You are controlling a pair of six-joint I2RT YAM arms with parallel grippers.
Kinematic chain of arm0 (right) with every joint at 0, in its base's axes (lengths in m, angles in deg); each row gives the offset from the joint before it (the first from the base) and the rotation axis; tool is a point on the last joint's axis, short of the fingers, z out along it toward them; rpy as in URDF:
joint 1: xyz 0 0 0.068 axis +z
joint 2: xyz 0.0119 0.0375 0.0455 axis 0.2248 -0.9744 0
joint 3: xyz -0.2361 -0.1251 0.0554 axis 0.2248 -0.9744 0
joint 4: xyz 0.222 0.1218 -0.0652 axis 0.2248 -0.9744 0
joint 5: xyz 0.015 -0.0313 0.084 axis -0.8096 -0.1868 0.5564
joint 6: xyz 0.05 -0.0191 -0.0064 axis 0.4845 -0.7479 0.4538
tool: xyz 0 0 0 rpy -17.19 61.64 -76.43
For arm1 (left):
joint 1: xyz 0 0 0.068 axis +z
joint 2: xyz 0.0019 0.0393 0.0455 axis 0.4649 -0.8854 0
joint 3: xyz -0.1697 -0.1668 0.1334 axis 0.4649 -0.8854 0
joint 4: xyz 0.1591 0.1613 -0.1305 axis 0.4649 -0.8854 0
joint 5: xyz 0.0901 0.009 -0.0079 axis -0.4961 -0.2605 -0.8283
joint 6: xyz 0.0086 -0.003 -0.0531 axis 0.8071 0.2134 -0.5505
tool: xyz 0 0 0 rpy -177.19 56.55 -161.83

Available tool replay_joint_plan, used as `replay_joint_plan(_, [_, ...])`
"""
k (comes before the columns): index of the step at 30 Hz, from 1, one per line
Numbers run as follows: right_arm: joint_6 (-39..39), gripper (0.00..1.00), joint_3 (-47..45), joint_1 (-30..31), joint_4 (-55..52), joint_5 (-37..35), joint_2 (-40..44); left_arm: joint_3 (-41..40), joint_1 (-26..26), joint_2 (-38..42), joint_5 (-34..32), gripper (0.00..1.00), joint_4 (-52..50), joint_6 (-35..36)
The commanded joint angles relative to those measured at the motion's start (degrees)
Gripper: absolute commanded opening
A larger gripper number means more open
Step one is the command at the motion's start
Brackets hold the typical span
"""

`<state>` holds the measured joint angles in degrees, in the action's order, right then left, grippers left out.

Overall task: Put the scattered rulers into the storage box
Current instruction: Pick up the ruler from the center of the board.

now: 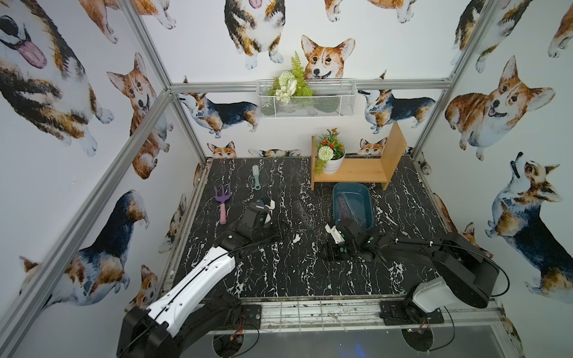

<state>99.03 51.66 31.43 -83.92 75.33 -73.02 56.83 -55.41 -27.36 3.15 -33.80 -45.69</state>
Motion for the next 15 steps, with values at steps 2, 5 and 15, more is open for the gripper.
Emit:
replay_joint_plan(2, [1.34, 0.66, 0.66, 1.73, 0.91, -0.36, -0.61, -0.07, 0.15, 0.48, 0.40, 0.39, 1.09, -0.07])
replay_joint_plan(5, [2.36, 0.66, 1.07, 2.91, 1.94, -0.33, -1.42, -0.07, 0.19, 0.67, 0.36, 0.39, 1.08, -0.16])
replay_joint_plan(15, [5.49, 0.65, 5.06, 4.14, 6.64, 1.44, -7.88, -2.61, 0.46, 2.25, 0.28, 0.39, 0.07, 0.01])
